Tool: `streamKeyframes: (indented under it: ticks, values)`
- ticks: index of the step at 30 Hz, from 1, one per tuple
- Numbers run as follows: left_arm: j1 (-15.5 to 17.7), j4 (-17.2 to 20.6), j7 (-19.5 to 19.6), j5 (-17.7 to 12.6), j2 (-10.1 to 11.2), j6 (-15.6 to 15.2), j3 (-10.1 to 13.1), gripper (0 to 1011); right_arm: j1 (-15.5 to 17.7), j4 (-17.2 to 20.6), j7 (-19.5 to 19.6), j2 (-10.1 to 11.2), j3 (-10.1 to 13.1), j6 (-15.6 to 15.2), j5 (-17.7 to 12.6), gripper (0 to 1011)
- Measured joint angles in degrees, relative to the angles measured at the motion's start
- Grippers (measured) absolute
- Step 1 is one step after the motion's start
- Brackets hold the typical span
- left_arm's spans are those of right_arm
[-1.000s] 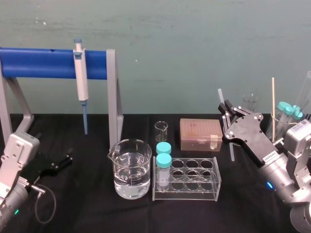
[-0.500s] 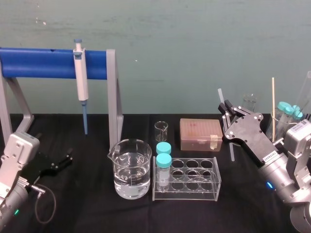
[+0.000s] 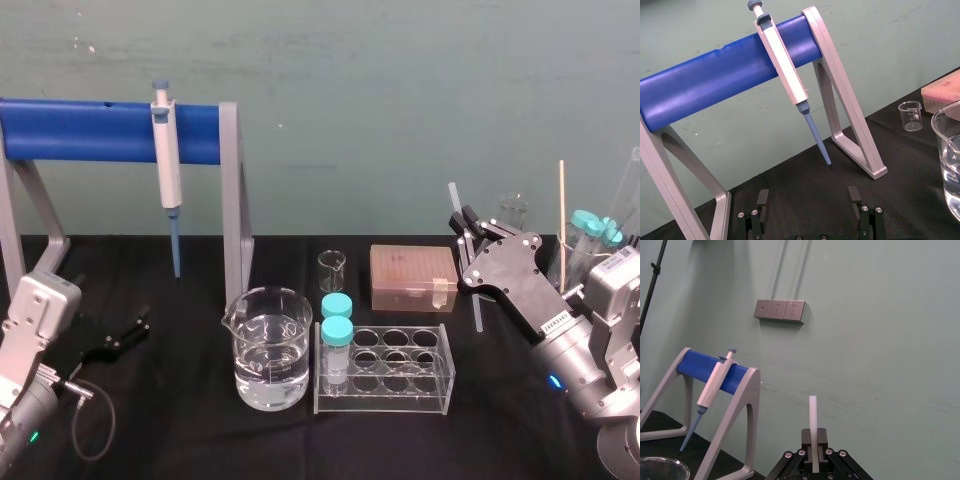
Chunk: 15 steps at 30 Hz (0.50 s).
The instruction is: Pick up the stirring rod with one hand, then place it down.
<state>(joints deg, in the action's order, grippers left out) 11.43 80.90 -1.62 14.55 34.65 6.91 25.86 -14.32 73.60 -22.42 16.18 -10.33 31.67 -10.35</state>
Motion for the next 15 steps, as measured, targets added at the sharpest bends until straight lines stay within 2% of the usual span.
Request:
streamKeyframes:
  ticks: [15]
  values:
    - [0.00, 0.00, 0.00, 0.00, 0.00, 0.00, 0.00, 1000, 0.00, 0.00, 0.00, 0.00, 0.00, 0.00, 0.00, 60]
